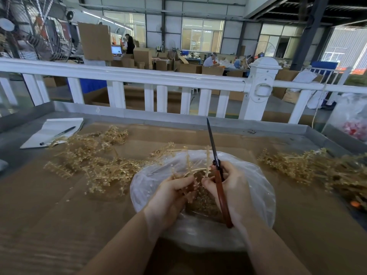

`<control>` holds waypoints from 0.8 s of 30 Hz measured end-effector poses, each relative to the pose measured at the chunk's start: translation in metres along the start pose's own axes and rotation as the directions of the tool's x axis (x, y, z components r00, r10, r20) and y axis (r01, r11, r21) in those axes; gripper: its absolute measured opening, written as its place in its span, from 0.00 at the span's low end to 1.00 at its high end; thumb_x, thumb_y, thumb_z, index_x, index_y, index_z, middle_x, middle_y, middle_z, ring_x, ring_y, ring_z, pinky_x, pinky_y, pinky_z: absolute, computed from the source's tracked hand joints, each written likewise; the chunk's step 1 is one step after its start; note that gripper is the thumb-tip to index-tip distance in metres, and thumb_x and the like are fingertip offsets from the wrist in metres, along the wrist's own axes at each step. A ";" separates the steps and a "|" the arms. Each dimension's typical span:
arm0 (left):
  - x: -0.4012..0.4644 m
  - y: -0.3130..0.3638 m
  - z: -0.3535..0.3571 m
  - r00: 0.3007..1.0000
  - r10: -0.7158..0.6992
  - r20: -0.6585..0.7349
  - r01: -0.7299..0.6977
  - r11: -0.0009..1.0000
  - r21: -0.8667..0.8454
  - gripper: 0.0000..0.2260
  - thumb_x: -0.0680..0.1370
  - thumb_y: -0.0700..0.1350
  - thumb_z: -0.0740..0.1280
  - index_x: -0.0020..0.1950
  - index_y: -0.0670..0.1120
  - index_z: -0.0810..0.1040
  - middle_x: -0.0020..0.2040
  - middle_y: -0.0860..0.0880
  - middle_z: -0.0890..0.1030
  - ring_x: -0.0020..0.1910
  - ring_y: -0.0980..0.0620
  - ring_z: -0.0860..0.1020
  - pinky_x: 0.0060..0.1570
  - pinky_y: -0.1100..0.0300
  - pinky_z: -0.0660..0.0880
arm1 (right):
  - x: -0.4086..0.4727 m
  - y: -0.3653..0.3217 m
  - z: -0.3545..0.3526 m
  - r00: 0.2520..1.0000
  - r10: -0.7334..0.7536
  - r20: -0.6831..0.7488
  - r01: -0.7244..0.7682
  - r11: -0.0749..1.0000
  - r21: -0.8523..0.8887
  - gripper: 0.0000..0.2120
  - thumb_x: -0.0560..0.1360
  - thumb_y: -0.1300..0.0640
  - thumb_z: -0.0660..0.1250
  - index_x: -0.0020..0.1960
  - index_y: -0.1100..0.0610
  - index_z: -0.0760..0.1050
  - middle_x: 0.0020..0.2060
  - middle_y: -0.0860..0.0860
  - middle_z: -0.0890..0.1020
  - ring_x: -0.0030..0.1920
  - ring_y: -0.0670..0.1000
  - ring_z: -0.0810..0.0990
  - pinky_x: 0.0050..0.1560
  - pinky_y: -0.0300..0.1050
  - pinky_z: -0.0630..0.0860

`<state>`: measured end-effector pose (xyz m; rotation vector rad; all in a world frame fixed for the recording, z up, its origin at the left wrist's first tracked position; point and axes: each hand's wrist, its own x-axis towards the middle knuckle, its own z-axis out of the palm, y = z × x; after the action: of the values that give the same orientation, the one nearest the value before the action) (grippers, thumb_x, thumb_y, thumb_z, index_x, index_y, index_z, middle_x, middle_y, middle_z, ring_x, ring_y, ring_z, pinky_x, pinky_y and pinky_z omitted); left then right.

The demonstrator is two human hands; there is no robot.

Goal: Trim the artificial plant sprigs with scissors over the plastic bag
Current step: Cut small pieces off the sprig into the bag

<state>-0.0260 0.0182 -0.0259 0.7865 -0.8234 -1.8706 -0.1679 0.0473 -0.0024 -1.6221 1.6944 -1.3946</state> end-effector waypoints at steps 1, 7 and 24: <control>0.001 0.000 0.000 1.000 -0.002 -0.023 0.001 0.999 -0.033 0.25 0.65 0.38 0.73 0.61 0.35 0.74 0.51 0.40 0.84 0.46 0.46 0.84 0.40 0.59 0.80 | 0.001 0.001 -0.002 1.000 0.001 -0.006 -0.001 1.000 -0.015 0.12 0.69 0.61 0.74 0.48 0.49 0.76 0.40 0.47 0.82 0.44 0.46 0.81 0.49 0.42 0.78; -0.001 -0.002 0.001 0.995 0.001 -0.096 -0.007 0.998 -0.064 0.21 0.63 0.34 0.72 0.55 0.35 0.75 0.37 0.41 0.84 0.33 0.49 0.83 0.30 0.60 0.78 | 0.001 0.001 -0.004 1.000 -0.001 -0.008 0.001 1.000 -0.031 0.11 0.70 0.62 0.74 0.48 0.52 0.77 0.40 0.47 0.82 0.43 0.47 0.81 0.49 0.43 0.78; 0.005 0.004 0.003 0.980 0.085 -0.182 -0.105 0.990 -0.099 0.17 0.62 0.35 0.72 0.50 0.37 0.77 0.39 0.44 0.82 0.35 0.52 0.82 0.34 0.64 0.79 | -0.008 0.000 -0.010 0.977 -0.204 0.064 0.212 0.966 -0.150 0.07 0.73 0.45 0.69 0.48 0.46 0.75 0.36 0.41 0.78 0.41 0.39 0.77 0.43 0.30 0.71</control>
<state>-0.0283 0.0130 -0.0223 0.8180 -0.6316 -1.7178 -0.1742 0.0588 -0.0008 -1.9538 1.6825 -1.3319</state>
